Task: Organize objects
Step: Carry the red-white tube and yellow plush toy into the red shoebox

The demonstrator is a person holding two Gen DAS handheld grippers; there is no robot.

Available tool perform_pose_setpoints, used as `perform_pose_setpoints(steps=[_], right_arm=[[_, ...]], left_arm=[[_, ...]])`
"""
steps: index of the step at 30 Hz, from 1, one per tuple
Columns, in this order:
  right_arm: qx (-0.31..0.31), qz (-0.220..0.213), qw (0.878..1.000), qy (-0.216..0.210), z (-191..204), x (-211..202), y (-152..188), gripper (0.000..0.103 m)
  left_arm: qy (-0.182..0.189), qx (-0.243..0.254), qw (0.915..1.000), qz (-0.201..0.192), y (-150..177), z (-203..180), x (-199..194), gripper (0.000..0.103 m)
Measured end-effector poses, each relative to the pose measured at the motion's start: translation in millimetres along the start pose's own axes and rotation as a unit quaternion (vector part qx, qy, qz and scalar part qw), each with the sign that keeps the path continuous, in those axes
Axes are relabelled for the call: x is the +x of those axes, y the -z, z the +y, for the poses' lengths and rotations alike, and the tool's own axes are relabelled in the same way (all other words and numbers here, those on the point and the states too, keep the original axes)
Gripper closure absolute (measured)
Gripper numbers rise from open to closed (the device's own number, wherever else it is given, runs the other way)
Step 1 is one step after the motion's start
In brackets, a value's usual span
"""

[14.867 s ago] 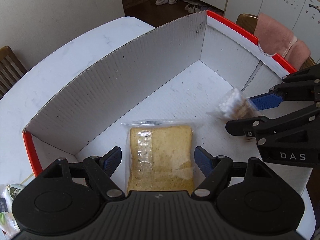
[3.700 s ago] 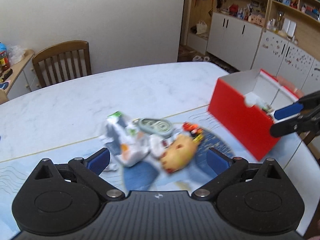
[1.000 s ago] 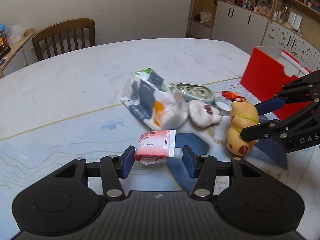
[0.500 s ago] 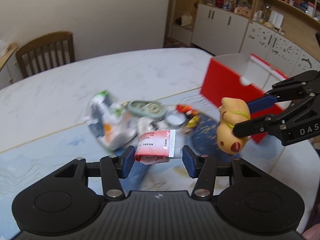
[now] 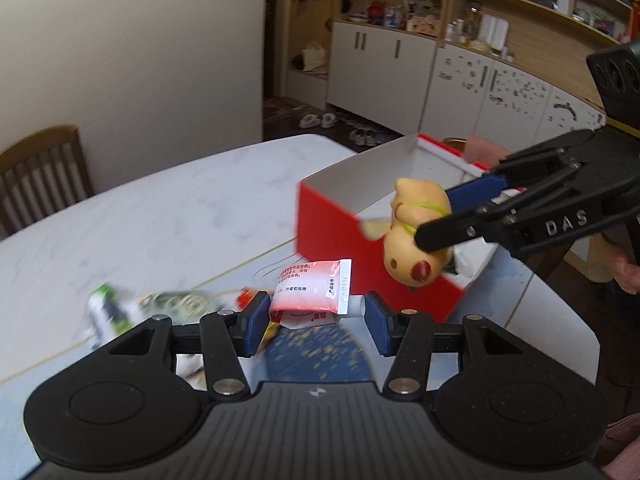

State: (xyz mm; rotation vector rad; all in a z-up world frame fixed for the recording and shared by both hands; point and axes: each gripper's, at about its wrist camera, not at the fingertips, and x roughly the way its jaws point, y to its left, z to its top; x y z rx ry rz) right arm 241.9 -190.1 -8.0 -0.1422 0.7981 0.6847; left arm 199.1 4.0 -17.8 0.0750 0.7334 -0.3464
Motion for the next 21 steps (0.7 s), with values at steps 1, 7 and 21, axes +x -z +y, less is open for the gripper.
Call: perform_pose_setpoints(steps=[1, 7, 21], right_arm=[[0.002, -0.004, 1.0, 0.003, -7, -3, 0, 0.054], [0.026, -0.021, 0.999, 0.026, -53, -20, 7, 0.054], [0.06, -0.02, 0.995, 0.075, -144, -34, 32, 0.054]], left_arm=[[0.0, 0.006, 1.0, 0.001, -4, -7, 4, 0.053], [0.012, 0.022, 0.9997, 0.004, -24, -38, 24, 0.053], [0.029, 0.033, 0.9987, 0.024, -63, -96, 82, 0.053]])
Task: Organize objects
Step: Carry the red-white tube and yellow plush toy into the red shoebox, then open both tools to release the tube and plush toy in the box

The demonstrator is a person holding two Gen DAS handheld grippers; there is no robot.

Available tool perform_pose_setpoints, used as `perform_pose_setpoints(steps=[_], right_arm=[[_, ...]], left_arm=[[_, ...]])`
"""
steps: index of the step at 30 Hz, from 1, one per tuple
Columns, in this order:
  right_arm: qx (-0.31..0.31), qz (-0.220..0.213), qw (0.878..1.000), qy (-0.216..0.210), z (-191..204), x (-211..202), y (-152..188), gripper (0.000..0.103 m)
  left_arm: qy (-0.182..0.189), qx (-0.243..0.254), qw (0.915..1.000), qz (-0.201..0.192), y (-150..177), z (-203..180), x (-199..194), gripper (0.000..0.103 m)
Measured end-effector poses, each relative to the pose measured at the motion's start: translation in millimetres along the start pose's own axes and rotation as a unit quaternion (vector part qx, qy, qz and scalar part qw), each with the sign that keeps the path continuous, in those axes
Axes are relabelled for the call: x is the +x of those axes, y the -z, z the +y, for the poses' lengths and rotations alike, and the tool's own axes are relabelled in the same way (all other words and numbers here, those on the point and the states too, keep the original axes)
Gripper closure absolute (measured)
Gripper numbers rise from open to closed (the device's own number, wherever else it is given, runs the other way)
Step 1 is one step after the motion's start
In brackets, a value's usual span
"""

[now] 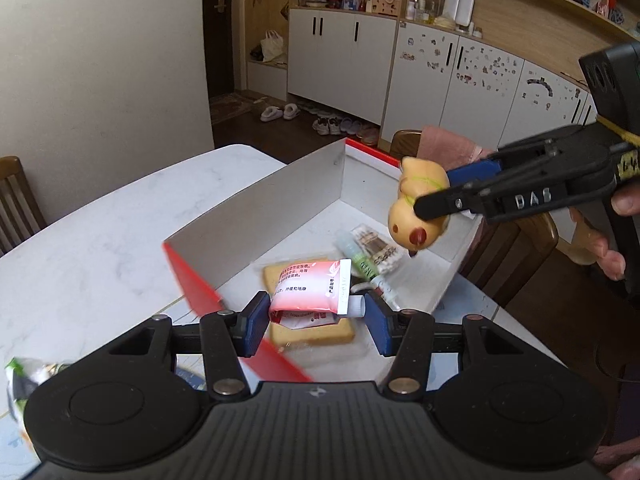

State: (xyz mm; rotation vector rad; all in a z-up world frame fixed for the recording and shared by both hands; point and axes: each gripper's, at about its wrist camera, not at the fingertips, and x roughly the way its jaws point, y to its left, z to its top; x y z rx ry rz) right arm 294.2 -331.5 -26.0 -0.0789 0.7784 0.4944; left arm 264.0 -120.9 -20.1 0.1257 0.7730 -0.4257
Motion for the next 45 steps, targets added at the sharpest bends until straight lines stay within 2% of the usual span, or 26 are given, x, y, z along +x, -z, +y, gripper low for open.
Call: perform_pose_setpoints(steps=[6, 15, 25, 33, 45], right_arm=[[0.012, 0.025, 1.0, 0.004, -26, 17, 11, 0.054], [0.006, 0.073, 0.997, -0.013, -38, 38, 18, 0.054], [-0.003, 0.104, 0.994, -0.028, -40, 58, 17, 0.054], [-0.008, 0.127, 0.991, -0.031, -41, 72, 21, 0.052], [-0.02, 0.126, 0.992, -0.022, -43, 76, 20, 0.05]], left_arm=[[-0.006, -0.004, 0.9998, 0.017, -24, -8, 35, 0.053], [-0.02, -0.013, 0.9982, 0.055, -53, -11, 94, 0.052], [-0.035, 0.003, 0.9941, 0.102, -62, -11, 148, 0.052], [-0.038, -0.011, 0.9902, 0.134, -58, -4, 173, 0.052], [-0.047, -0.013, 0.9856, 0.162, -58, -2, 188, 0.052]])
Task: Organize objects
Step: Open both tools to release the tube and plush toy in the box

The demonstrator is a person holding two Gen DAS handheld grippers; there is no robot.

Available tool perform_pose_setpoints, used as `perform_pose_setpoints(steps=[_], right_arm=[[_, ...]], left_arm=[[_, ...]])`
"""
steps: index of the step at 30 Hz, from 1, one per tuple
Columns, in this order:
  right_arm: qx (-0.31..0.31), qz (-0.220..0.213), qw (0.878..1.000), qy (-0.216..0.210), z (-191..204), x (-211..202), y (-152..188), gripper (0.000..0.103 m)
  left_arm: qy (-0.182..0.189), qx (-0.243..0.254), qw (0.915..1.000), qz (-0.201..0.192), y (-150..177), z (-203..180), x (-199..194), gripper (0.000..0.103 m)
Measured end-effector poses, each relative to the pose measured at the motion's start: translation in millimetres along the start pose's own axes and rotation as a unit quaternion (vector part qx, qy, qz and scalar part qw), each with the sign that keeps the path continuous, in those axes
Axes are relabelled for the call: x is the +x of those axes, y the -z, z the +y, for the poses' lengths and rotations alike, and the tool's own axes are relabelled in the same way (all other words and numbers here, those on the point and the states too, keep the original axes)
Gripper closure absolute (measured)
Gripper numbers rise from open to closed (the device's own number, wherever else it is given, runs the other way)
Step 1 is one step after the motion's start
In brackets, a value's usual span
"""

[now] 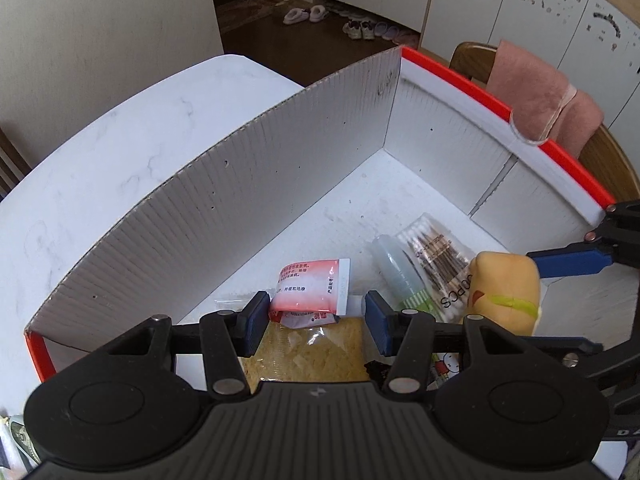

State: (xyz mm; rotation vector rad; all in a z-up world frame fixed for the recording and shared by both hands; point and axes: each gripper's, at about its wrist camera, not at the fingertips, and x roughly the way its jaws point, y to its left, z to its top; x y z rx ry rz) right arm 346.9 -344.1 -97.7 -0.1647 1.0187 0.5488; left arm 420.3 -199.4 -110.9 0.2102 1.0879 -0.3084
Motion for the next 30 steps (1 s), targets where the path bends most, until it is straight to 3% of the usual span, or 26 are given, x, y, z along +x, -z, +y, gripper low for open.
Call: perform_pose_setpoints(steps=[7, 11, 16, 30], right_arm=[[0.003, -0.01, 1.0, -0.004, -1, -8, 1, 0.048], [0.006, -0.018, 1.0, -0.007, -2, -14, 1, 0.046], [0.011, -0.023, 1.0, -0.009, -1, -21, 4, 0.044], [0.007, -0.048, 0.999, -0.016, 14, -50, 4, 0.043]], left_arm=[[-0.009, 0.01, 0.9999, 0.004, -1, -4, 2, 0.052], [-0.005, 0.009, 0.9999, 0.0, 0, -4, -1, 0.041], [-0.001, 0.006, 0.9999, -0.008, 5, -5, -10, 0.041], [0.032, -0.011, 0.9967, -0.074, 26, -6, -75, 0.041]])
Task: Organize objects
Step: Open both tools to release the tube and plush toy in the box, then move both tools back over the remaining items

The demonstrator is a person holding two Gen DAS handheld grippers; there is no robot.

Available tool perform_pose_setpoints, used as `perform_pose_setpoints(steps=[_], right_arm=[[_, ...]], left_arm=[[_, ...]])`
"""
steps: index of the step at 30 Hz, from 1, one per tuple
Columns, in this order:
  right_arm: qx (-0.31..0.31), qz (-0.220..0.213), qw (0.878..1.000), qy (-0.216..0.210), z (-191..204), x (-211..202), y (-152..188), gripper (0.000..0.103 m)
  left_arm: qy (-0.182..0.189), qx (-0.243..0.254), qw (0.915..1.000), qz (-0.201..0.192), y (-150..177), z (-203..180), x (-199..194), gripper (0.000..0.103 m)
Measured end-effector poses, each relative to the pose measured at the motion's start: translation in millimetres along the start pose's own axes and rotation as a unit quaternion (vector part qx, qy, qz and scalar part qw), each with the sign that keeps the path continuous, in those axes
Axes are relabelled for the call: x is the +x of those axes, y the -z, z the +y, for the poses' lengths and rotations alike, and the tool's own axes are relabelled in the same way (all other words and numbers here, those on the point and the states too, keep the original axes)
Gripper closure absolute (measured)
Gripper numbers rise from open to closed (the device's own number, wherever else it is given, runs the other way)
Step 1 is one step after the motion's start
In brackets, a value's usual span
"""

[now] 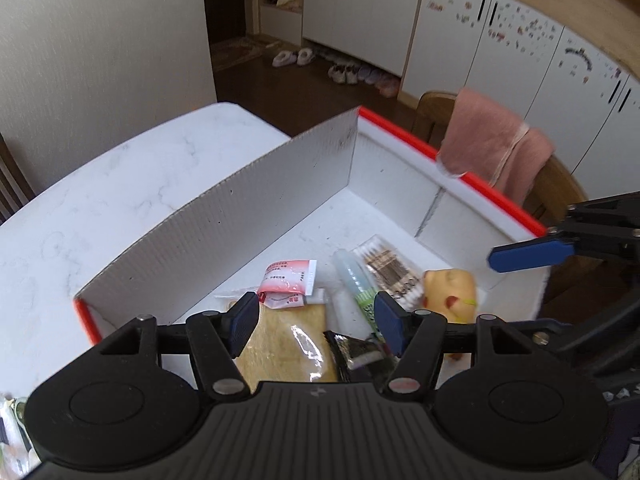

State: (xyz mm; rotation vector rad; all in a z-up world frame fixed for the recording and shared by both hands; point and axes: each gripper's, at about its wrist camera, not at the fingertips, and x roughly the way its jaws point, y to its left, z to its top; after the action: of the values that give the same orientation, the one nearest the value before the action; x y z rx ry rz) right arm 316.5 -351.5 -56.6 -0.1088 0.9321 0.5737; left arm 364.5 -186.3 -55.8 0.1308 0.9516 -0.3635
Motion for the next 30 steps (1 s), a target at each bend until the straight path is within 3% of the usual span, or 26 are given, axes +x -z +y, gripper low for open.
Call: perform_pose_setpoints(steps=[17, 20, 26, 30], right_arm=[[0.0, -0.031, 0.999, 0.01, 53, -20, -1, 0.041], [-0.004, -0.033, 0.999, 0.013, 65, -20, 0, 0.04], [0.011, -0.033, 0.999, 0.006, 89, -20, 1, 0.035], [0.017, -0.038, 0.999, 0.002, 109, -19, 1, 0.031]], left_arm=[[0.012, -0.03, 0.9978, -0.058, 43, 32, -83, 0.04], [0.012, -0.029, 0.9974, -0.066, 53, 39, -94, 0.036], [0.014, -0.034, 0.996, -0.081, 76, 58, -117, 0.036], [0.012, -0.043, 0.9946, -0.093, 90, 71, -133, 0.022]])
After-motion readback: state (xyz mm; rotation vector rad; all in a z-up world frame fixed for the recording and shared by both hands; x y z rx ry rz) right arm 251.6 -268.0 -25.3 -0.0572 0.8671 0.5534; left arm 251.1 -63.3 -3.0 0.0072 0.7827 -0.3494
